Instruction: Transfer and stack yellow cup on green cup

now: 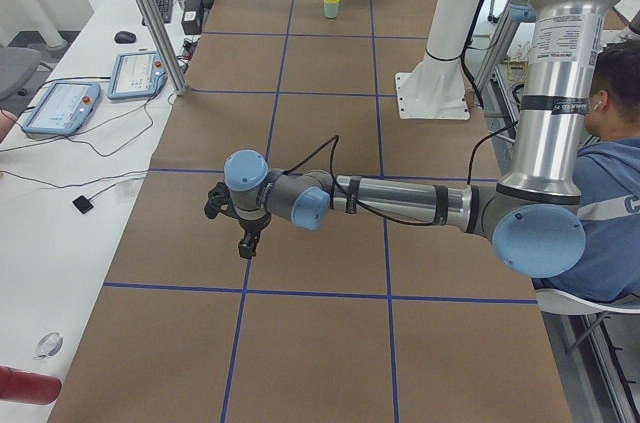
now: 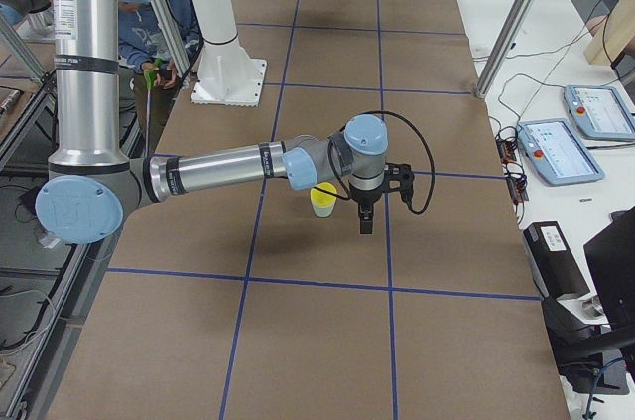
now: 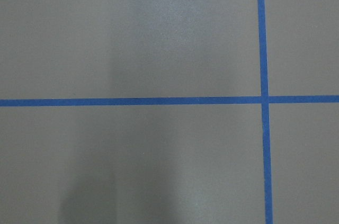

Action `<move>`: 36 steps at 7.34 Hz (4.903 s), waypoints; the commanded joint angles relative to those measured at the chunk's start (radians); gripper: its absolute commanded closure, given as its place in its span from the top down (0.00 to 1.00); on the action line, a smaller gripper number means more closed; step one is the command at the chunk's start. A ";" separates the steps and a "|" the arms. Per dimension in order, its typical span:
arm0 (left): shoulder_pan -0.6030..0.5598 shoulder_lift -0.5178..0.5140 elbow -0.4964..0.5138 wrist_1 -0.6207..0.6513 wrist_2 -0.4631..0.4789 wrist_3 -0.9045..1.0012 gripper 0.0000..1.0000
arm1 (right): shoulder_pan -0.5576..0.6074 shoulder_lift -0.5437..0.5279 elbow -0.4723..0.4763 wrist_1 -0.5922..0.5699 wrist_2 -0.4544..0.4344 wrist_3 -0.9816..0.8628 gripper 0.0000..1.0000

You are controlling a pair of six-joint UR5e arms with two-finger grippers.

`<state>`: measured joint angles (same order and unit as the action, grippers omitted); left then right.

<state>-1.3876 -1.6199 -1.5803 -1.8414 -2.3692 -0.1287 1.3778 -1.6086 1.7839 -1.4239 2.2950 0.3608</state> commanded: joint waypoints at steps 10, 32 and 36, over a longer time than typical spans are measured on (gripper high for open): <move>0.010 0.084 -0.148 0.085 0.065 -0.144 1.00 | 0.037 -0.007 -0.057 0.000 -0.009 -0.098 1.00; -0.070 0.035 -0.110 0.188 0.045 0.110 1.00 | 0.116 0.010 -0.057 -0.145 0.001 -0.121 1.00; -0.070 0.037 -0.135 0.191 0.048 0.110 1.00 | 0.086 0.032 -0.048 -0.141 0.015 -0.111 1.00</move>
<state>-1.4573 -1.5831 -1.7110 -1.6512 -2.3217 -0.0182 1.4697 -1.5851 1.7270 -1.5652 2.3082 0.2464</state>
